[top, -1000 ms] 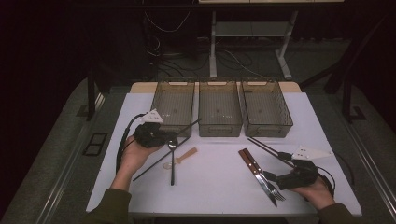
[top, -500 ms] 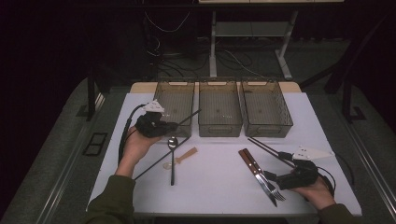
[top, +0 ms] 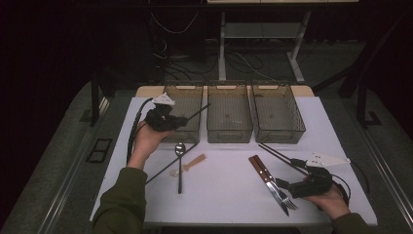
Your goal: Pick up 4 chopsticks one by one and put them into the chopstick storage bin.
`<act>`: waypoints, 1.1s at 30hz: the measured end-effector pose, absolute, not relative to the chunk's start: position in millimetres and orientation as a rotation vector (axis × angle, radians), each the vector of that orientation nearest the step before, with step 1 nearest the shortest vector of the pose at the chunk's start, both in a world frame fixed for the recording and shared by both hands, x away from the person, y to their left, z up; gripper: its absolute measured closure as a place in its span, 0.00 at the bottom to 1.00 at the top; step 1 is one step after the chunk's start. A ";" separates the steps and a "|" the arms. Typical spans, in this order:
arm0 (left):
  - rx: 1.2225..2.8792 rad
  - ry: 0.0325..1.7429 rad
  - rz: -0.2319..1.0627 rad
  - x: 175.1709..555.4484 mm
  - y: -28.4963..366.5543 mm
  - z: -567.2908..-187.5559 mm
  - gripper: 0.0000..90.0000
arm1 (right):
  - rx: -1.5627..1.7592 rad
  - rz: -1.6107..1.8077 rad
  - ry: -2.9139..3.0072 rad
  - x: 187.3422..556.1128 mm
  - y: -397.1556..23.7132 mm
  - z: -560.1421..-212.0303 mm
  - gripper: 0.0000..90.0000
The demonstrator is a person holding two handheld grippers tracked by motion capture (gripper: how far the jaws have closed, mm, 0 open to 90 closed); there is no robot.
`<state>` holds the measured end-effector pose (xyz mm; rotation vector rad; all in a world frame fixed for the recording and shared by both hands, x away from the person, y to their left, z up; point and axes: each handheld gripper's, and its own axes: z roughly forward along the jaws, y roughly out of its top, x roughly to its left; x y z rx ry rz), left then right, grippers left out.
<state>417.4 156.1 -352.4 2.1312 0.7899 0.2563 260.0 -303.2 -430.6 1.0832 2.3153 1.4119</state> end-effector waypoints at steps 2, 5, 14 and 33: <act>2.133 0.790 0.262 421.9 154.6 -350.6 0.94 | 1.083 1.415 2.314 259.7 -303.3 -430.5 0.01; 2.133 0.798 0.266 427.7 153.7 -349.4 0.94 | 1.086 1.417 2.314 259.7 -303.5 -430.4 0.01; 2.112 0.833 0.291 446.3 151.4 -348.6 0.94 | 1.091 1.422 2.309 259.2 -303.8 -430.0 0.01; 2.042 0.916 0.388 487.7 158.0 -354.2 0.94 | 1.094 1.438 2.307 258.5 -304.9 -429.7 0.01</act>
